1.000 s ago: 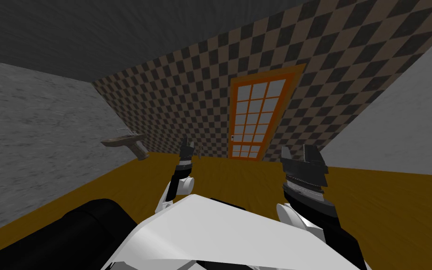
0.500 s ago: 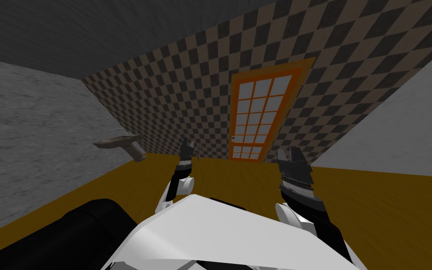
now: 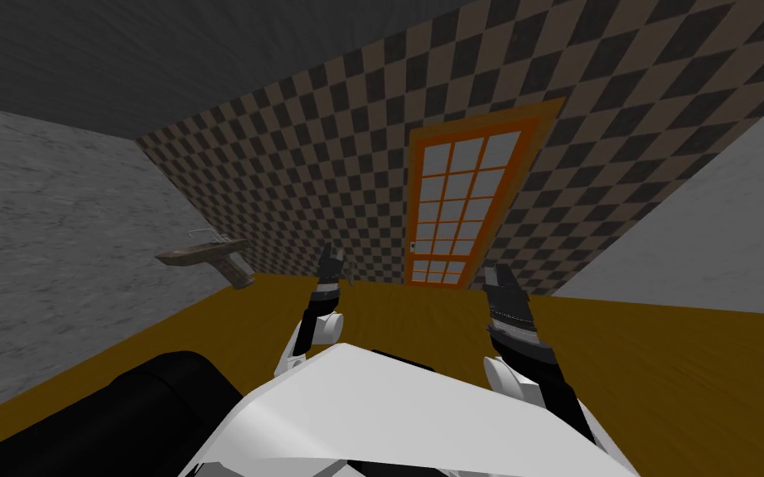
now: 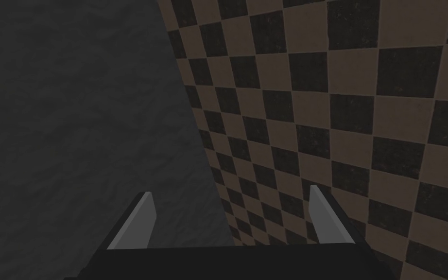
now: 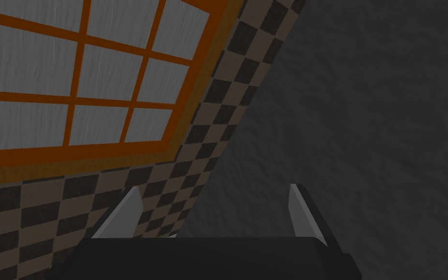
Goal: Pull the door open
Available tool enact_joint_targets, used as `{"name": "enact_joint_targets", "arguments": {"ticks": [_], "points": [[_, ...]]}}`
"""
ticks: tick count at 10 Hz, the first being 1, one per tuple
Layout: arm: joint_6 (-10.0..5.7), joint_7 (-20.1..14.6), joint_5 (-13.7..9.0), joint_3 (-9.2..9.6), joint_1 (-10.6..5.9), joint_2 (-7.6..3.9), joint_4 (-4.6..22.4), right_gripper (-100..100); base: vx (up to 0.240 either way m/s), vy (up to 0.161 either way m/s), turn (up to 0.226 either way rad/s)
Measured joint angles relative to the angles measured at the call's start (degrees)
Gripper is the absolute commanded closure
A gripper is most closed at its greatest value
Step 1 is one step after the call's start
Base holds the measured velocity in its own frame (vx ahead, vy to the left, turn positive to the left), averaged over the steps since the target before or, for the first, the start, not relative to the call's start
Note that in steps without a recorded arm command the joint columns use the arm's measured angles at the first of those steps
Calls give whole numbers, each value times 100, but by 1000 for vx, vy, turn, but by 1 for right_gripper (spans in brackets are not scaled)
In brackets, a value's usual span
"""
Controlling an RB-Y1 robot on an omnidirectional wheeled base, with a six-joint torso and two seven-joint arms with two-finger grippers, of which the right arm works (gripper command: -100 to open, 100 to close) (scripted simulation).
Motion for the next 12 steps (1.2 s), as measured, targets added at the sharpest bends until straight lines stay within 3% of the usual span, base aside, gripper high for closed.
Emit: {"name": "enact_joint_targets", "arguments": {"ticks": [12], "points": [[-284,811,469,-252,-427,-216,1385,-100,97,25,-11]]}}
